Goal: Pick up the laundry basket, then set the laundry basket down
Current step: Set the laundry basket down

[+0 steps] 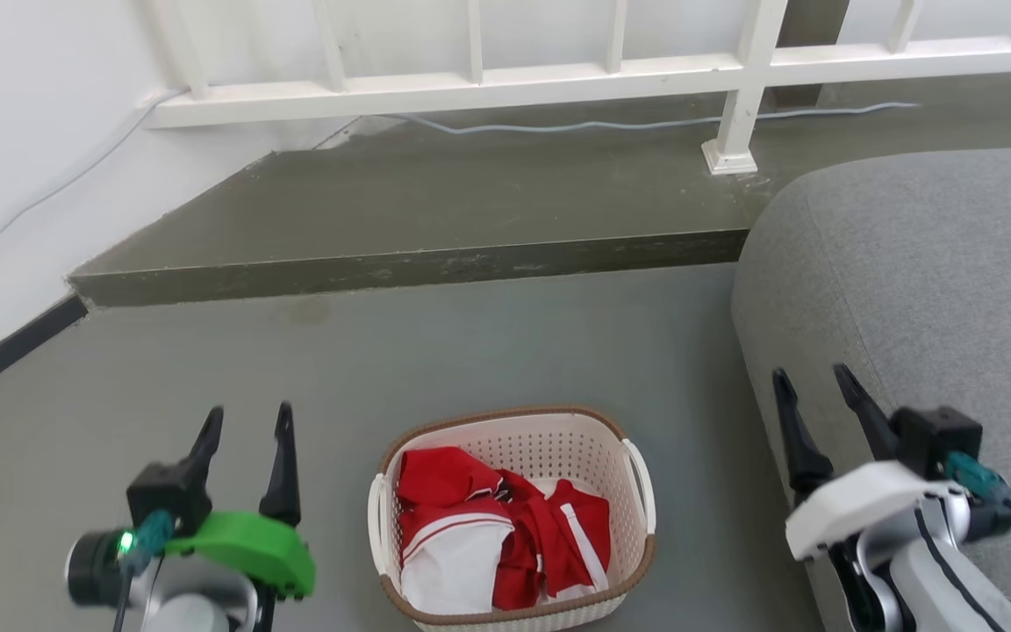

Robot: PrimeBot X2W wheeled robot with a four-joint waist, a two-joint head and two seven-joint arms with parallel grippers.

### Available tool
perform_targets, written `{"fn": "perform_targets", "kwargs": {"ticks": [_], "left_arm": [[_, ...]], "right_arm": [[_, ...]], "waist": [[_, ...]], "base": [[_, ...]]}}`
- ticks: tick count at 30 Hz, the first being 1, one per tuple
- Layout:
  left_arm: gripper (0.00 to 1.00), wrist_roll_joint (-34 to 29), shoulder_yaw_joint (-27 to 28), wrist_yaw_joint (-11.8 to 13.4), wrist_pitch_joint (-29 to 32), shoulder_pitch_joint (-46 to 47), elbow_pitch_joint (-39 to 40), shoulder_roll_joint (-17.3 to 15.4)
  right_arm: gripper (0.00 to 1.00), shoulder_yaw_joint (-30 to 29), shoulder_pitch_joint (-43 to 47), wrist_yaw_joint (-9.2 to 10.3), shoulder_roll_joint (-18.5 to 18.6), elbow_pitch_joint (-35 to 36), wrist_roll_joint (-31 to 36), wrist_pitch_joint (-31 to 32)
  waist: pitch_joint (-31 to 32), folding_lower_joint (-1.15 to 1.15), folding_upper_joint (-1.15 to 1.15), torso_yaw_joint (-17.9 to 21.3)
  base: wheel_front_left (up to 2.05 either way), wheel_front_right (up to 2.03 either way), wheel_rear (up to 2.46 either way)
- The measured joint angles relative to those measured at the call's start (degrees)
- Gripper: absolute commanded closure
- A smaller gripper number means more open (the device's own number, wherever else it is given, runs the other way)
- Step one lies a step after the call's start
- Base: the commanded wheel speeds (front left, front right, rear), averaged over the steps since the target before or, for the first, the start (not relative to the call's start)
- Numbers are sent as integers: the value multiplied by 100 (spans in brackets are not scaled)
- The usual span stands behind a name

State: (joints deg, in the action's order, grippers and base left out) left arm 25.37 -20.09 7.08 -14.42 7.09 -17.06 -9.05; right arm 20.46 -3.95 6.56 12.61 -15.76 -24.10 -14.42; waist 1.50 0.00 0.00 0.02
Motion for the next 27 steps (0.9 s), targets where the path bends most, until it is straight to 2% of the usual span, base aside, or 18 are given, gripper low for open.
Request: {"fn": "perform_targets", "kwargs": {"ticks": [7,17,27], "left_arm": [[0,-244,325,0,-1,-549,333,58],[0,-512,438,0,-1,-1102,751,244],[0,-662,538,0,0,-1387,1050,293]], "right_arm": [[0,-194,428,12,-1,126,46,0],[0,-330,731,53,-20,359,164,0],[0,-403,935,54,-40,500,305,0]], "waist": [[33,0,0,7],[26,0,0,4],[9,0,0,-15]], "base": [[0,0,0],[0,0,0],[0,0,0]]}}
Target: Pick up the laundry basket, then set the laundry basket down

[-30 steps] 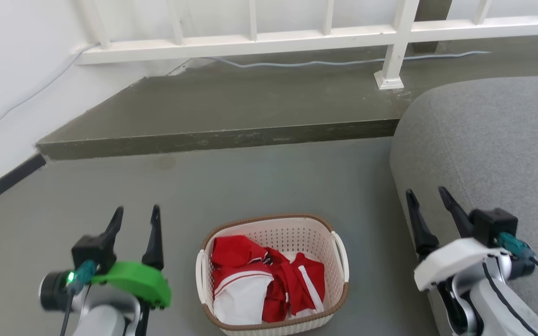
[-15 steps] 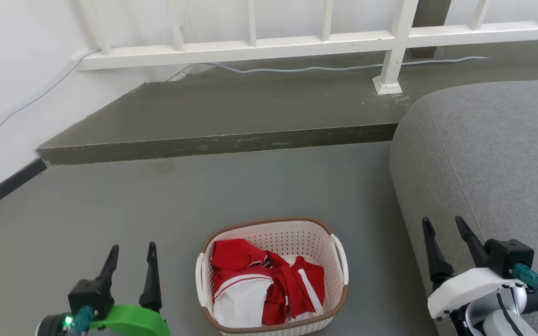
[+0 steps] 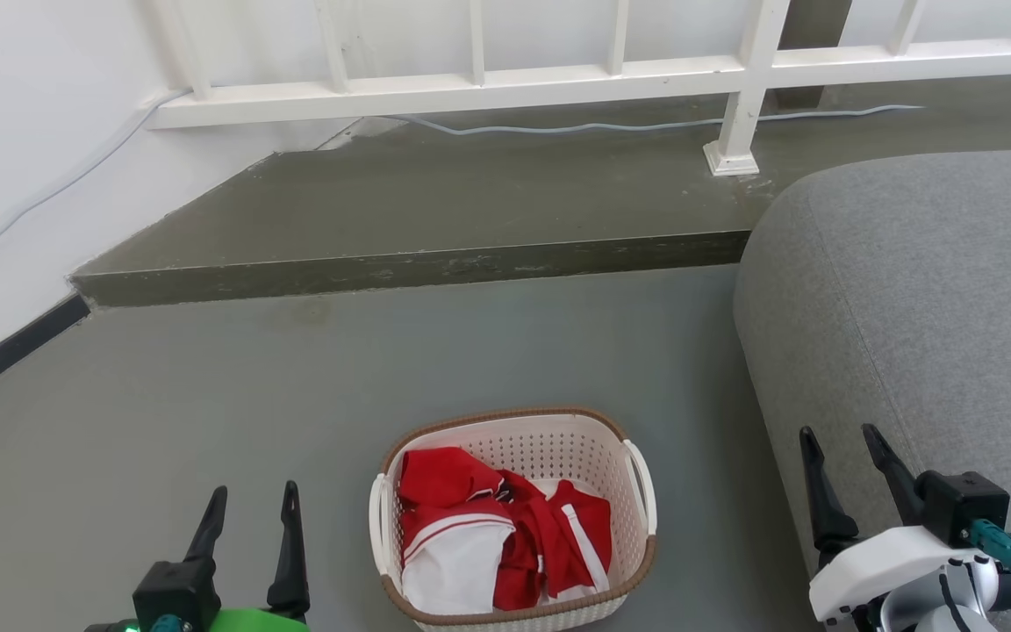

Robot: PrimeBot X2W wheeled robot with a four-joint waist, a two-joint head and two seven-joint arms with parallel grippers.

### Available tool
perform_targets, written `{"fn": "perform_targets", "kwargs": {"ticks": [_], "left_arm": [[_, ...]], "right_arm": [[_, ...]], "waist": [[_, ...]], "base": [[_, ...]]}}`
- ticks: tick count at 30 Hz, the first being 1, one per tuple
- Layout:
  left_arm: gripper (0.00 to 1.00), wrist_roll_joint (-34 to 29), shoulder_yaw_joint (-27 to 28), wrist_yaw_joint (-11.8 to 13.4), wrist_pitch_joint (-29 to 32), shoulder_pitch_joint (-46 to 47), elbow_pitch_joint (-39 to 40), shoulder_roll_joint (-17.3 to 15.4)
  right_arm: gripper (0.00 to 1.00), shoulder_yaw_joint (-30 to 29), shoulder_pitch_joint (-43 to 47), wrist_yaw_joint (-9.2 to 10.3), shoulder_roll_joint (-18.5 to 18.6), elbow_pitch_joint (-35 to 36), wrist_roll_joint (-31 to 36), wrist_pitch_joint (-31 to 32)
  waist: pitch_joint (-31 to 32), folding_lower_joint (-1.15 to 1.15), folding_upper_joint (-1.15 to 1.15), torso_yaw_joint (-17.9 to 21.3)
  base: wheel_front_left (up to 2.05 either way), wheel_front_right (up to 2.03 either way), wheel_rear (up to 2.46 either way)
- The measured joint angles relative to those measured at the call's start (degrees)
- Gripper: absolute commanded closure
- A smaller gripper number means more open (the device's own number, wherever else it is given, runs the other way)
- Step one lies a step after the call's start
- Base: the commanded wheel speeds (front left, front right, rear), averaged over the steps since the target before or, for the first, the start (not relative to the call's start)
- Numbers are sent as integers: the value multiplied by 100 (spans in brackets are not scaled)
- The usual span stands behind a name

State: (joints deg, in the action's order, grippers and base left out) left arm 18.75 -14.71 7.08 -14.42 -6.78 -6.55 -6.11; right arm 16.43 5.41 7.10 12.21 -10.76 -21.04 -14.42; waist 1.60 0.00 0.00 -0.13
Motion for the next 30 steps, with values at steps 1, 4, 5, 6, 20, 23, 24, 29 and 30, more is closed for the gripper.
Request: {"fn": "perform_targets", "kwargs": {"ticks": [1,4,5,6,20,23,24,29,30], "left_arm": [[0,-22,-1,0,1,-23,23,3],[0,-104,-12,0,24,-91,120,8],[0,-127,-13,0,26,-103,153,14],[0,-163,-13,0,27,-119,182,23],[0,-307,23,0,186,-329,550,123],[0,-341,31,0,255,-355,600,127],[0,-342,32,0,261,-379,621,131],[100,-336,-9,-1,327,-438,527,175],[100,-323,-14,-1,327,-447,520,179]], "right_arm": [[0,-4,9,0,0,12,2,0],[0,-23,37,0,-2,43,41,0],[0,-30,60,0,-2,54,44,0],[0,-36,88,0,-3,62,45,0],[0,-138,215,5,-87,208,94,0],[0,-158,222,5,-98,219,94,0],[0,-165,222,5,-98,227,94,0],[100,-151,265,-2,-179,132,89,10],[100,-149,302,-5,-202,123,78,11]], "waist": [[-1,0,0,-1],[-4,0,0,-4],[-5,0,0,-5],[-6,0,0,-6],[-28,0,0,-12],[-33,0,0,-10],[-34,0,0,-11],[-40,0,0,-14],[-41,0,0,-14]], "base": [[0,0,0],[0,0,0],[0,0,0],[0,0,0],[0,0,0],[0,0,0],[0,0,0],[0,0,0],[0,0,0]]}}
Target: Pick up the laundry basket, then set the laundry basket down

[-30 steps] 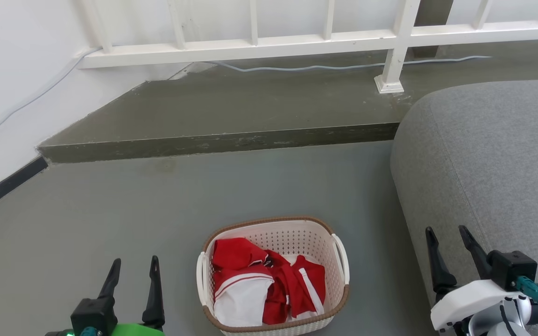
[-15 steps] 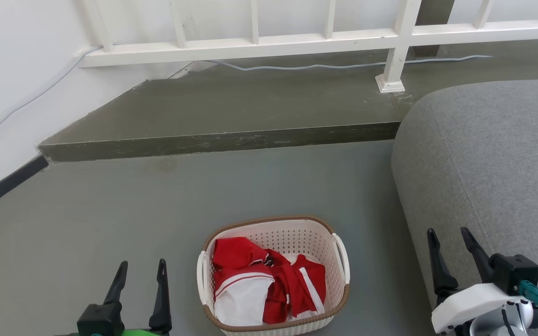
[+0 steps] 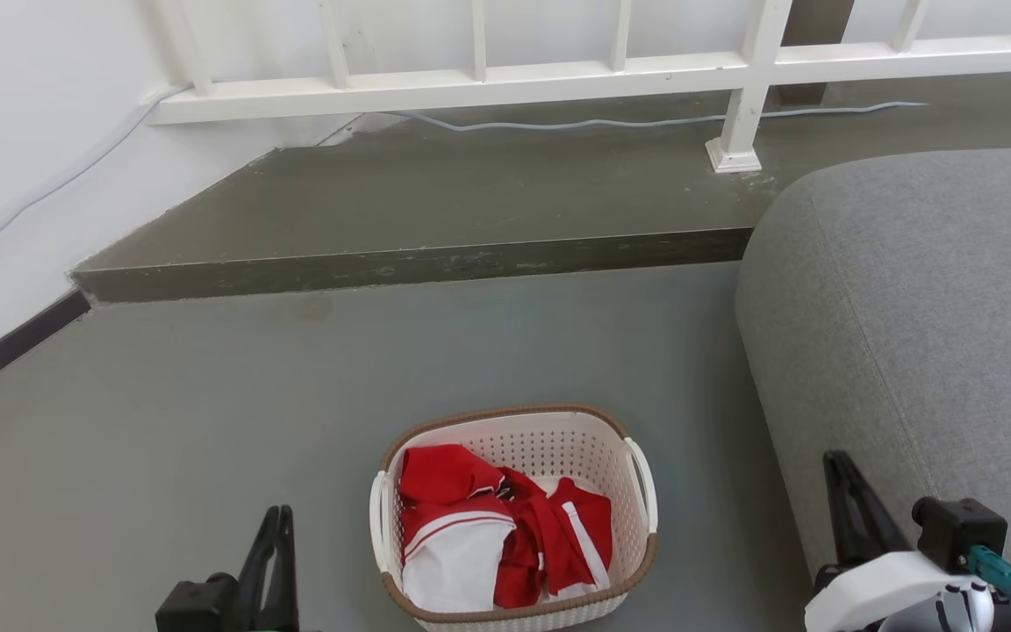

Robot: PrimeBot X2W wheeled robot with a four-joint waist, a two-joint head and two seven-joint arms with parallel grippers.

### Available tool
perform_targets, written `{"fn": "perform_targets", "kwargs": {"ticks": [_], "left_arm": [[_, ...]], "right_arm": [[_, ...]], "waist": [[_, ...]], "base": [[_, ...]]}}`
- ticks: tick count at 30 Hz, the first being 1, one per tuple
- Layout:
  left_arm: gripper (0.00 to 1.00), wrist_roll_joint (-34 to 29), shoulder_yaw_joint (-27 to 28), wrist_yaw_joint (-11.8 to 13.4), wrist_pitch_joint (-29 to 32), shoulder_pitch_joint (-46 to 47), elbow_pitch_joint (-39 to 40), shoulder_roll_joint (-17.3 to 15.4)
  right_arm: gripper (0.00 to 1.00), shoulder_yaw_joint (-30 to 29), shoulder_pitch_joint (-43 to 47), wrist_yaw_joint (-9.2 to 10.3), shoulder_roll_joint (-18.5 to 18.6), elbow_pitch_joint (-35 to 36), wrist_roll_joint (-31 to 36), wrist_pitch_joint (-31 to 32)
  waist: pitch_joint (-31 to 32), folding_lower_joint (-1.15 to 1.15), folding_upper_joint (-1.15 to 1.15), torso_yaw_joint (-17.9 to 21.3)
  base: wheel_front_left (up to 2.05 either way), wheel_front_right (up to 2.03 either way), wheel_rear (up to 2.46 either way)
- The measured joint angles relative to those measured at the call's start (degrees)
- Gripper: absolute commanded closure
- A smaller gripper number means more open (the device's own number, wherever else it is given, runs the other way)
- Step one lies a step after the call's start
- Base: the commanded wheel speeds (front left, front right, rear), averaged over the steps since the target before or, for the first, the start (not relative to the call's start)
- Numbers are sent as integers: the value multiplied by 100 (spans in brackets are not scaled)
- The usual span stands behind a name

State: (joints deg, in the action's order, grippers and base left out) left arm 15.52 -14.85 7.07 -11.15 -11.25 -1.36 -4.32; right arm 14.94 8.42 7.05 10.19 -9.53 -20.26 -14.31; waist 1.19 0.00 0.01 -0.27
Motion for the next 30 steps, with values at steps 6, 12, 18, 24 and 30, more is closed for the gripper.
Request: {"fn": "perform_targets", "kwargs": {"ticks": [6,12,18,24,30], "left_arm": [[100,241,-40,-53,-2,-91,62,3],[100,723,-42,-104,-9,-118,164,8],[100,1368,94,-142,52,-112,163,19],[100,1881,214,-159,120,-97,127,20],[100,2361,331,-254,230,-42,40,11]], "right_arm": [[100,-10,47,-65,-36,10,-227,5],[100,-71,46,-149,-88,55,-722,62],[100,-219,29,-203,-130,58,-1301,183],[100,-356,14,-260,-176,57,-1736,304],[100,-480,-73,-353,-196,47,-2196,433]], "waist": [[-13,0,0,1],[-27,0,0,3],[-39,0,0,5],[-48,0,0,9],[-57,0,0,11]], "base": [[0,0,0],[0,0,0],[0,0,0],[0,0,0],[0,0,0]]}}
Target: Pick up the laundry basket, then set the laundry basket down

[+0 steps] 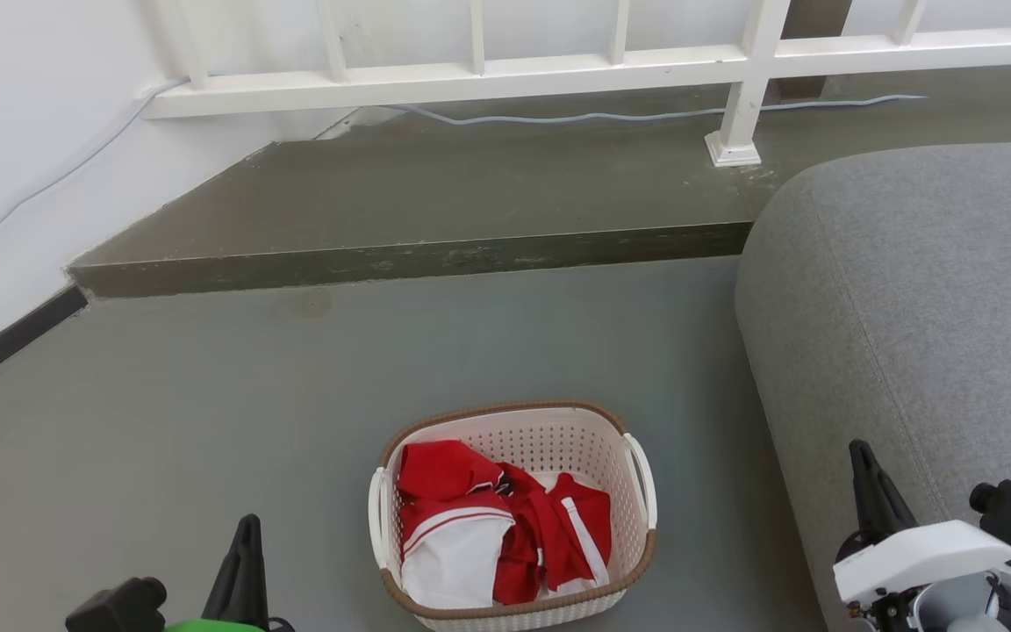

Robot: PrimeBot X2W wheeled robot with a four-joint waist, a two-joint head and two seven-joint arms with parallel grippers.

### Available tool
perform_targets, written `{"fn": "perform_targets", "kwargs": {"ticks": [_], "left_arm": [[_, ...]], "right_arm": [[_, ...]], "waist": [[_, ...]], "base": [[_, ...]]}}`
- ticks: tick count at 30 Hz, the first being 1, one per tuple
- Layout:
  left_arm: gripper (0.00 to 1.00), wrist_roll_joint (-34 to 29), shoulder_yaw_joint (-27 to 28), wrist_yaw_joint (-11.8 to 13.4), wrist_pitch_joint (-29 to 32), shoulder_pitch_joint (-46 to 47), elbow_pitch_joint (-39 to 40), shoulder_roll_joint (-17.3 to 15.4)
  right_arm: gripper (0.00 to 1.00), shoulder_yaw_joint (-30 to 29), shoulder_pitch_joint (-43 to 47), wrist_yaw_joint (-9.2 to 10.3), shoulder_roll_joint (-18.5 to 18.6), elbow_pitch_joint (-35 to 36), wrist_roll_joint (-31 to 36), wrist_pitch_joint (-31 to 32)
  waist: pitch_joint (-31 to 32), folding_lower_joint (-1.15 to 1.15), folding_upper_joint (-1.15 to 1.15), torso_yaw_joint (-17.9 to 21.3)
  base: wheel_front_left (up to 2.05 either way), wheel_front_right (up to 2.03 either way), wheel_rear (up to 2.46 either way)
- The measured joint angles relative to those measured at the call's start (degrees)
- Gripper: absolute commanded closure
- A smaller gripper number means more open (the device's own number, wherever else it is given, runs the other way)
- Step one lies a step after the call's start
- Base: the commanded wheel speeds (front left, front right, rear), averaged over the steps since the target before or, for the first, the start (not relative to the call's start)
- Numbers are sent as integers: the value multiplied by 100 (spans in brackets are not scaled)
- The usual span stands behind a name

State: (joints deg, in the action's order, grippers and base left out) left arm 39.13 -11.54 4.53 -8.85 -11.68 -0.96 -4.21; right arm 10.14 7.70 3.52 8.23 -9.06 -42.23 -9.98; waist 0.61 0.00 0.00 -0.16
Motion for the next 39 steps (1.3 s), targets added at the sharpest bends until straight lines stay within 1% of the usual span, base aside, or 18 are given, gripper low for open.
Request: {"fn": "perform_targets", "kwargs": {"ticks": [3,21,23,24,27,29,35,39], "left_arm": [[100,258,40,-30,42,63,-34,-14],[100,1723,274,-259,323,374,-304,-74],[100,1796,289,-277,334,389,-332,-76],[100,1951,323,-312,356,427,-372,-79],[100,2126,356,-345,394,464,-408,-87],[100,2264,383,-385,413,493,-432,-92],[100,2772,443,-459,490,603,-549,-102],[100,3085,501,-512,534,670,-616,-116]], "right_arm": [[100,-58,-43,-13,-2,-3,-204,54],[100,-403,-285,-252,-75,-116,-1545,401],[100,-420,-291,-265,-79,-125,-1623,405],[100,-452,-305,-300,-88,-148,-1786,445],[100,-479,-338,-305,-98,-168,-1916,468],[100,-525,-385,-358,-101,-183,-2082,523],[100,-637,-439,-422,-123,-241,-2519,623],[100,-711,-526,-503,-145,-261,-2817,687]], "waist": [[-4,0,0,1],[-28,0,0,6],[-29,0,0,6],[-31,0,0,7],[-34,0,0,7],[-36,0,0,8],[-43,0,0,9],[-47,0,0,10]], "base": [[0,0,0],[0,0,0],[0,0,0],[0,0,0],[0,0,0],[0,0,0],[0,0,0],[0,0,0]]}}
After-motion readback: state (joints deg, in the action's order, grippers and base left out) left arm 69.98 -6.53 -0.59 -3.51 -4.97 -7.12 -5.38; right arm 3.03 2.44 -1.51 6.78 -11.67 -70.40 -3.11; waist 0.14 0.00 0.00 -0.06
